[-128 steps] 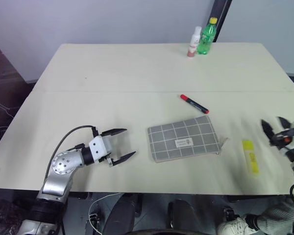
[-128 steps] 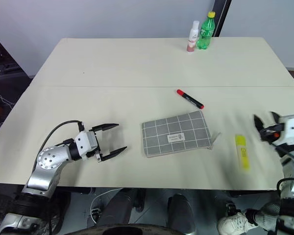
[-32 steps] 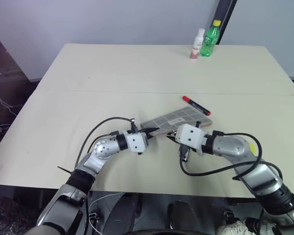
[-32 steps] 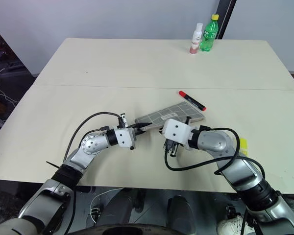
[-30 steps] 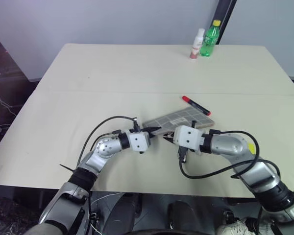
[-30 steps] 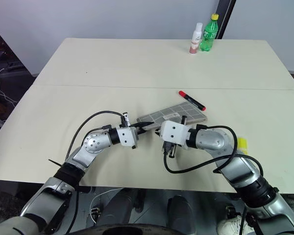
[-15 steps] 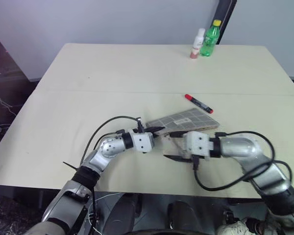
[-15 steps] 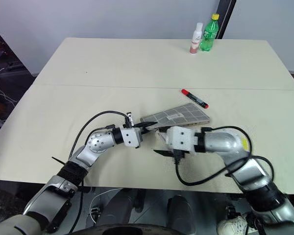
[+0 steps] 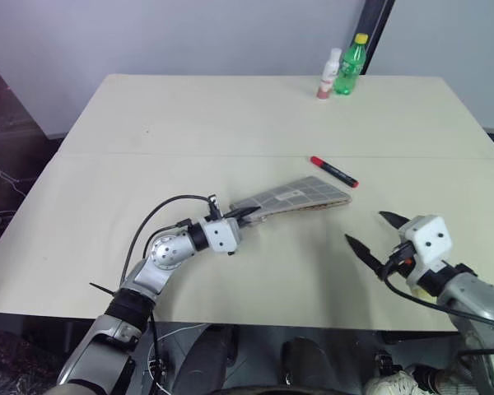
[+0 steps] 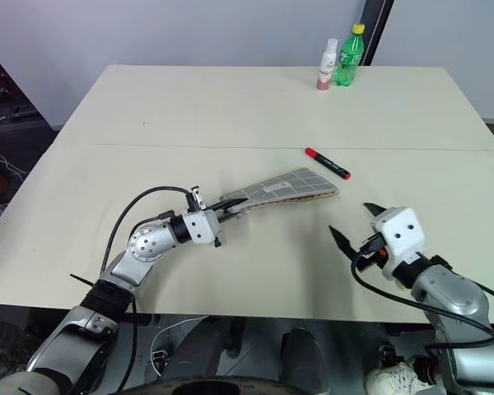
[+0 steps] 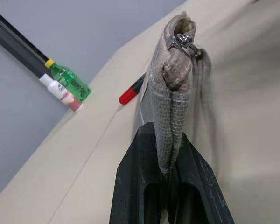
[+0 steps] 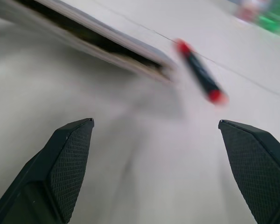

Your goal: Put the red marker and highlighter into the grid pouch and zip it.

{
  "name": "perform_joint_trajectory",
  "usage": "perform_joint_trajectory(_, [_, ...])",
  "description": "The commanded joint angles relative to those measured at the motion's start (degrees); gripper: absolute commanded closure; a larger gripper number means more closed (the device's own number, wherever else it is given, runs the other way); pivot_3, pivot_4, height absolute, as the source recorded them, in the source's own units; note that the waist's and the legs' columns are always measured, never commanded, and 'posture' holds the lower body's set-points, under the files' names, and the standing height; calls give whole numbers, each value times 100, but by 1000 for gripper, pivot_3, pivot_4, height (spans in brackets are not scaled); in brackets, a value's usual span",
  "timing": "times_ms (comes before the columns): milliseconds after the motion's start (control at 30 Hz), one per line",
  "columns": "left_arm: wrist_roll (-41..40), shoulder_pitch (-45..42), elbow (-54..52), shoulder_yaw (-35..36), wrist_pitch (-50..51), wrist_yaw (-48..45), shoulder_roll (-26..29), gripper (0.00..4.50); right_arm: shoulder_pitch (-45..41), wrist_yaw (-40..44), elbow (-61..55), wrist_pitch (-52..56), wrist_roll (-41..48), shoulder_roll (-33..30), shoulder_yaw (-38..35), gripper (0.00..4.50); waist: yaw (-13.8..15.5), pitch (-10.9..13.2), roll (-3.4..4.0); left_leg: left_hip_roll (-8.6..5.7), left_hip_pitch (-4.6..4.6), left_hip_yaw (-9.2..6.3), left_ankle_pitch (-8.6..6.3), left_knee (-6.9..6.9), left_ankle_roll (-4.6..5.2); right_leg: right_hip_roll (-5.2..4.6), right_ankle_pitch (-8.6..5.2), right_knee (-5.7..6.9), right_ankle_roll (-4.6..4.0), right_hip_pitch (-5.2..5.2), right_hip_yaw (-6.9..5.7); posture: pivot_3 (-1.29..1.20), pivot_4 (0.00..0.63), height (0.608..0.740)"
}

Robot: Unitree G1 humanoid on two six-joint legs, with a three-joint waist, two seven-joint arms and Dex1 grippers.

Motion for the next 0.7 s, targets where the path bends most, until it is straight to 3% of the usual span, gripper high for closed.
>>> perform_joint_trajectory(33, [-265,89,-199,150,-133,-24,71,4500,261,-761,-538,550,-18,382,-568,61,12,-1,3,0,0,0,0,-4,0,0,0,0,0,-1,1,0,150,740])
perform_joint_trajectory(200, [-282,85,-125,102,-235,-61,71,4500,1251,-1169,-1065,1259,-29,958,-815,61,13,-3,4,-2,-3,-1,-1,-19,-1,-2,-5,0,-6,-9,2,0,150,740])
perform_joint_trajectory(367, [-240,4,-46,30,-342,-119,35,4500,1596,-1260,-1022,1708,125,1180,-719,61,-15,-15,23,3,5,9,-1,-22,-1,8,-25,4,-42,-9,33,0,150,740])
perform_joint_trajectory(467, [-300,-77,-11,39,-303,-157,1,4500,1464,-1301,-977,1994,397,1345,-696,899,-1,-41,1,6,9,17,-1,-32,-1,10,-44,14,-73,-14,42,0,150,740])
perform_joint_trajectory(633, [-571,-148,17,92,-126,-361,-21,4500,1128,-1185,-779,1893,440,1133,-673,3485,-12,-53,-2,7,10,61,-1,-49,-2,-4,-51,13,-85,-42,71,0,150,740])
perform_joint_trajectory(700, [-770,-147,-32,86,12,-566,0,4500,1096,-641,-755,1125,241,706,-471,3606,-11,-52,-2,6,8,69,-1,-50,-2,-7,-50,9,-84,-46,75,0,150,740])
